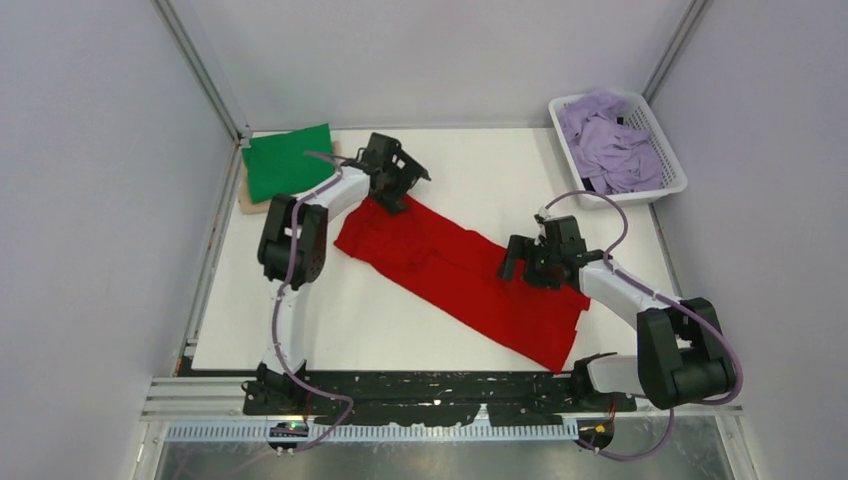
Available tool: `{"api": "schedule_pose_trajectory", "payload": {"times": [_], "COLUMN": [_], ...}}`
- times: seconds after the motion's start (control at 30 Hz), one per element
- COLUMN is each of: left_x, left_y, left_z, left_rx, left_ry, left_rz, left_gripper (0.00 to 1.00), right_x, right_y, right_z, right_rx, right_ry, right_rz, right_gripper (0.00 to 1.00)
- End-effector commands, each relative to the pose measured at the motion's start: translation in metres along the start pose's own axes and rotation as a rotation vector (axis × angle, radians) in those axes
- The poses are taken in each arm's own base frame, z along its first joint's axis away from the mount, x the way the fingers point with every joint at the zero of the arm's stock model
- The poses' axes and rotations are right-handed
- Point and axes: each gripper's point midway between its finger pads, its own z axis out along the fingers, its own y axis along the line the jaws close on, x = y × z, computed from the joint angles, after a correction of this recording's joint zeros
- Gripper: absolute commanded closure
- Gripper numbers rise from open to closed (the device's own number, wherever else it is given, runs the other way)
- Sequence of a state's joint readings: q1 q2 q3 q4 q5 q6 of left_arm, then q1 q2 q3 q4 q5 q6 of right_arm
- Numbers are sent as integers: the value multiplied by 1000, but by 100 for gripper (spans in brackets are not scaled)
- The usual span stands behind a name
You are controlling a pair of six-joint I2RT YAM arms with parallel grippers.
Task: Fold and stack the t-shirts
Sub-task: Rotate the tshirt 80 degrees
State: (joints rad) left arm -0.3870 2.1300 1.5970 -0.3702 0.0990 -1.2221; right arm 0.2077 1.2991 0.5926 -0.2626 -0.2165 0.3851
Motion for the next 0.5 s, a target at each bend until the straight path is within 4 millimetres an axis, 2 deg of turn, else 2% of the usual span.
{"api": "schedule_pose_trajectory", "payload": {"times": [0.0, 0.1, 0.17, 0.33, 0.47], "left_x": [0, -1, -1, -1, 6], "left_y": [-46, -72, -82, -102, -128], "left_z": [36, 61, 73, 99, 118], "left_rx": [69, 140, 173, 238, 326], "left_ry": [74, 87, 90, 87, 77], "left_rz": [-134, -217, -255, -332, -422], "left_gripper": [1, 0, 0, 0, 0], "right_x": [35, 56, 73, 113, 132], "right_y": [43, 77, 95, 103, 131], "right_z": [8, 5, 1, -5, -15], "right_rx": [-149, -251, -298, -304, -431], "right_ry": [132, 209, 269, 405, 484], "right_rz": [-36, -79, -120, -235, -321], "right_gripper": [5, 5, 5, 5, 5]}}
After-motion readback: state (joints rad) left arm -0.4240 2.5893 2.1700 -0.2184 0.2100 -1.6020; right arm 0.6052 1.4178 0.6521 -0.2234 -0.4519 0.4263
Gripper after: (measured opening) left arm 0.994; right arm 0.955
